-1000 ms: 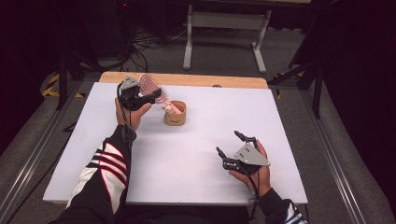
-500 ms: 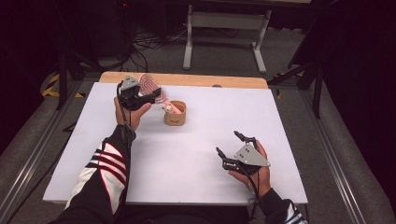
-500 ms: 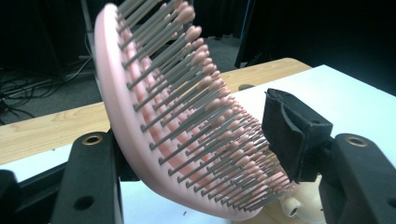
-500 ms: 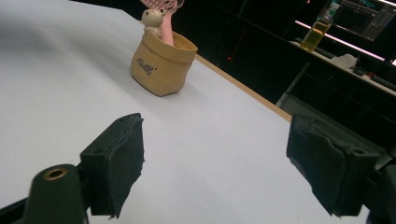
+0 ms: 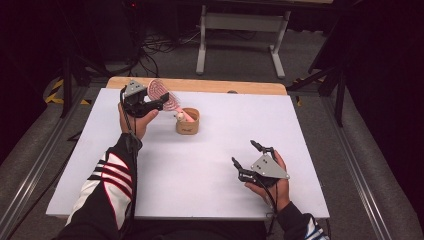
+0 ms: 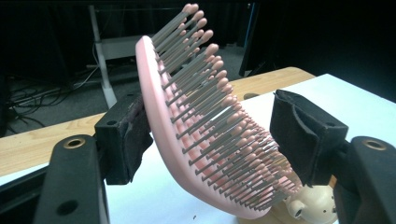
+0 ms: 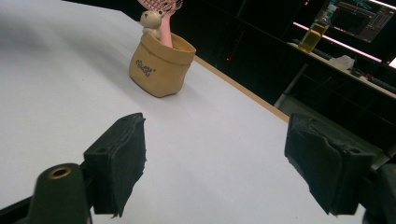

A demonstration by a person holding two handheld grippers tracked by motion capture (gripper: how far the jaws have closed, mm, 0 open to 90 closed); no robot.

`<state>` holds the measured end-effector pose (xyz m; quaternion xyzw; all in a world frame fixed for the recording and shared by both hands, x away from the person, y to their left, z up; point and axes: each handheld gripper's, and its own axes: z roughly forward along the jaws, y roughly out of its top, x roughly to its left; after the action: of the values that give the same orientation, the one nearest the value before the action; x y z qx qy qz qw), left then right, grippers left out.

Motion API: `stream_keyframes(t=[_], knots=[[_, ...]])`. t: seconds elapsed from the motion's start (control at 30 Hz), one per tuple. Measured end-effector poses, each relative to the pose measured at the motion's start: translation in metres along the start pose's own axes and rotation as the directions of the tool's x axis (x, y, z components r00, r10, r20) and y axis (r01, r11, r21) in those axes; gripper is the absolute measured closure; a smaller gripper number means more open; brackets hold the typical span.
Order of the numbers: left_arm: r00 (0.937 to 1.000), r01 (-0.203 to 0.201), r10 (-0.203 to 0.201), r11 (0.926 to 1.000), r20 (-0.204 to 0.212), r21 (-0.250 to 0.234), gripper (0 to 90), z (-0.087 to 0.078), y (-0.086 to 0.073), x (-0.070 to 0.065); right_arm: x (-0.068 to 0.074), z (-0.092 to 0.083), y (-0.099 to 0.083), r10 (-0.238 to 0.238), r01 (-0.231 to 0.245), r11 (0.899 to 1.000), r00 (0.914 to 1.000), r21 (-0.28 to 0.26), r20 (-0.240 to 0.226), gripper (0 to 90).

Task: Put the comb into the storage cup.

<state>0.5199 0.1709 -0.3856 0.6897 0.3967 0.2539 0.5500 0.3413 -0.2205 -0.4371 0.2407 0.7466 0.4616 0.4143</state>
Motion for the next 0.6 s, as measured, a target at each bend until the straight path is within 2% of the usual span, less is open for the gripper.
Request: stream_keyframes(t=[0.1, 0.23, 0.27, 0.47, 0.6], knots=[[0.9998, -0.015, 0.015, 0.9999, -0.011, 0.001, 28.0, -0.001, 0.0003, -0.0008, -0.0002, -0.0003, -0.0001, 0.002, -0.002, 1.0, 1.0, -0.001, 0.004, 21.3], [0.9997, -0.023, 0.023, 0.9997, -0.002, 0.005, 25.3, -0.0021, 0.0007, -0.001, 0.0, -0.0003, -0.0002, 0.003, -0.003, 1.0, 1.0, 0.0, 0.002, 21.3], [0.9993, -0.034, 0.034, 0.9993, -0.018, 0.013, 25.3, -0.003, 0.0011, -0.0019, 0.0, -0.0003, -0.0001, 0.002, -0.002, 1.0, 1.0, 0.0, 0.002, 21.3], [0.9988, -0.047, 0.047, 0.9988, -0.009, 0.01, 18.6, -0.0066, 0.0005, -0.0004, 0.0001, 0.0, -0.0001, 0.001, -0.001, 1.0, 1.0, 0.0, 0.0, 21.3], [0.9971, -0.077, 0.077, 0.997, 0.0, 0.011, 14.6, -0.0089, -0.0031, -0.0002, 0.0003, 0.0001, -0.0001, -0.001, 0.001, 1.0, 1.0, 0.001, -0.002, 21.3]])
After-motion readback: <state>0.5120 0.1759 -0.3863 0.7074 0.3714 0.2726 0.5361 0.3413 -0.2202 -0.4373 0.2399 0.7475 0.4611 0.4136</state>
